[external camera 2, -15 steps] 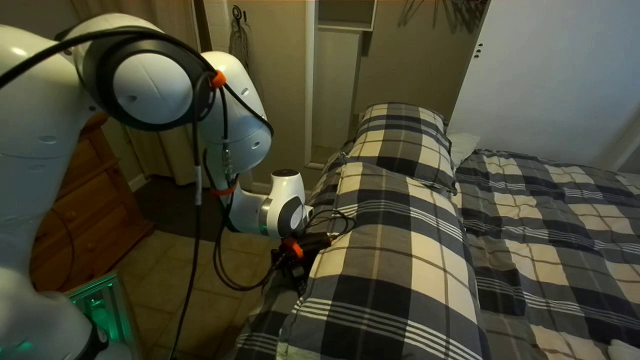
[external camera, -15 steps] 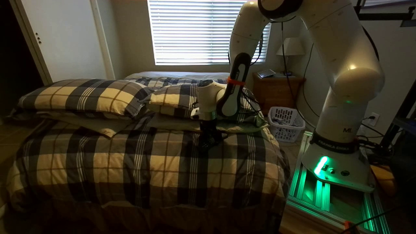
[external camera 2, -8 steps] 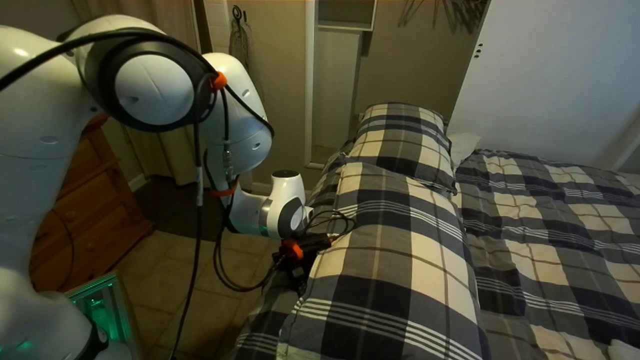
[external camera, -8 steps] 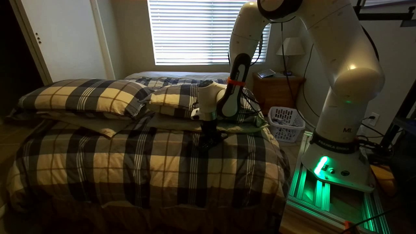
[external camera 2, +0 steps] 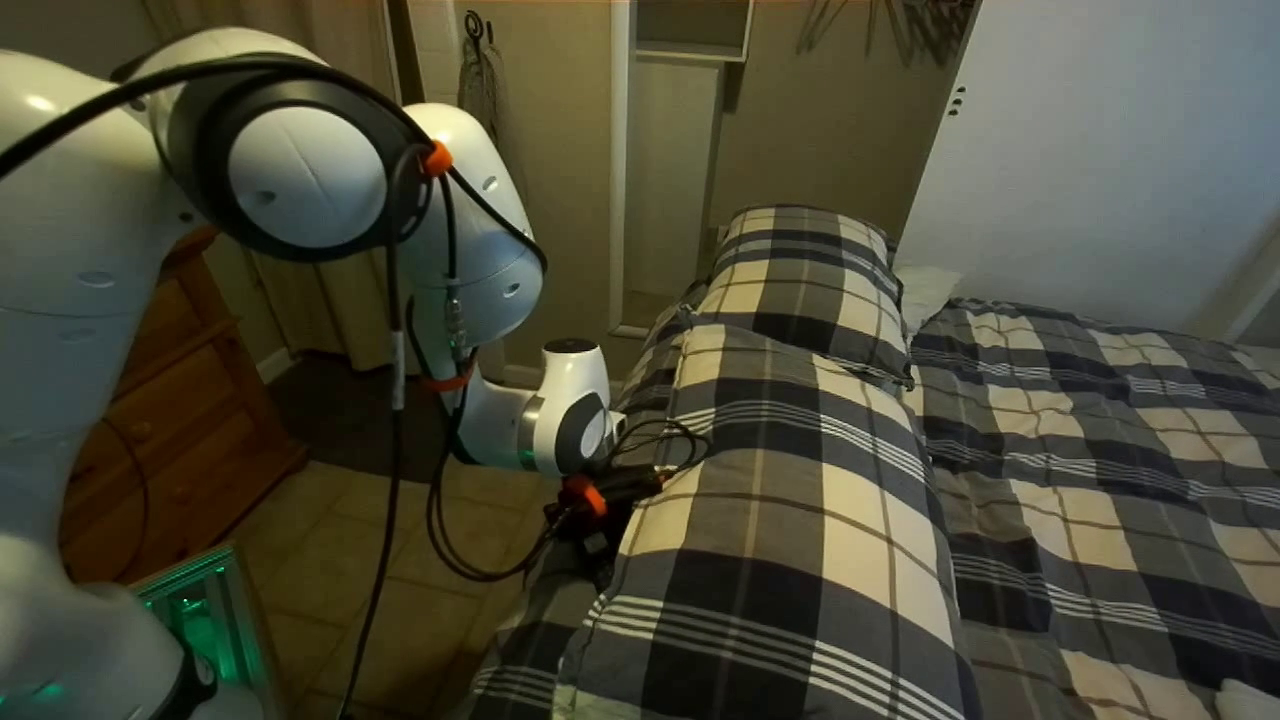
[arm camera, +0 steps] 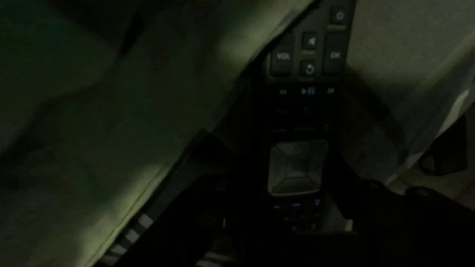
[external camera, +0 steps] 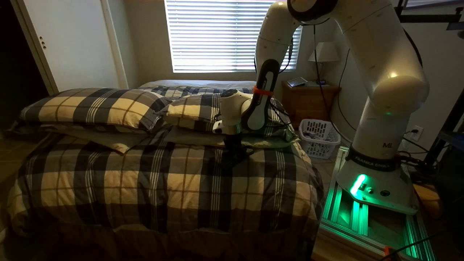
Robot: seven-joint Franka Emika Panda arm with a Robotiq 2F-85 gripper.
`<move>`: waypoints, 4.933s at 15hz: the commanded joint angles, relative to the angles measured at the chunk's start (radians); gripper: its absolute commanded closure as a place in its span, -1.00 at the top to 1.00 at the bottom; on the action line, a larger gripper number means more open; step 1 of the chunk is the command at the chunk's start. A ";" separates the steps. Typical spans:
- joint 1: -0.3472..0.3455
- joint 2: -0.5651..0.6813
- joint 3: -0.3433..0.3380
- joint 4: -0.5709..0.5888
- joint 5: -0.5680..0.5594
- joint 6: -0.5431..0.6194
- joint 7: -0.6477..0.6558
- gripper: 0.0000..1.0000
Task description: Put the remote control under the pillow
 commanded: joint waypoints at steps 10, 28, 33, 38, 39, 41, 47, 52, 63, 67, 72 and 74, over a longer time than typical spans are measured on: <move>0.112 -0.112 0.010 0.013 -0.102 -0.302 -0.097 -0.44; 0.013 -0.222 -0.040 -0.016 -0.580 -0.099 -0.060 -0.44; -0.038 -0.250 -0.075 -0.027 -0.551 0.114 0.027 -0.44; -0.076 -0.218 -0.098 -0.009 -0.495 0.217 0.172 -0.44; -0.074 -0.214 -0.109 -0.001 -0.501 0.234 0.214 -0.44; -0.070 -0.206 -0.132 0.015 -0.504 0.276 0.303 -0.44; -0.066 -0.129 -0.181 0.080 -0.484 0.332 0.505 -0.44; -0.104 -0.055 -0.155 0.098 -0.406 0.410 0.585 -0.44; -0.069 -0.039 -0.221 0.129 -0.350 0.490 0.703 0.66; -0.065 -0.040 -0.222 0.124 -0.345 0.497 0.727 1.00; -0.038 -0.065 -0.204 0.095 -0.356 0.475 0.754 1.00; -0.030 -0.077 -0.185 0.077 -0.358 0.468 0.759 1.00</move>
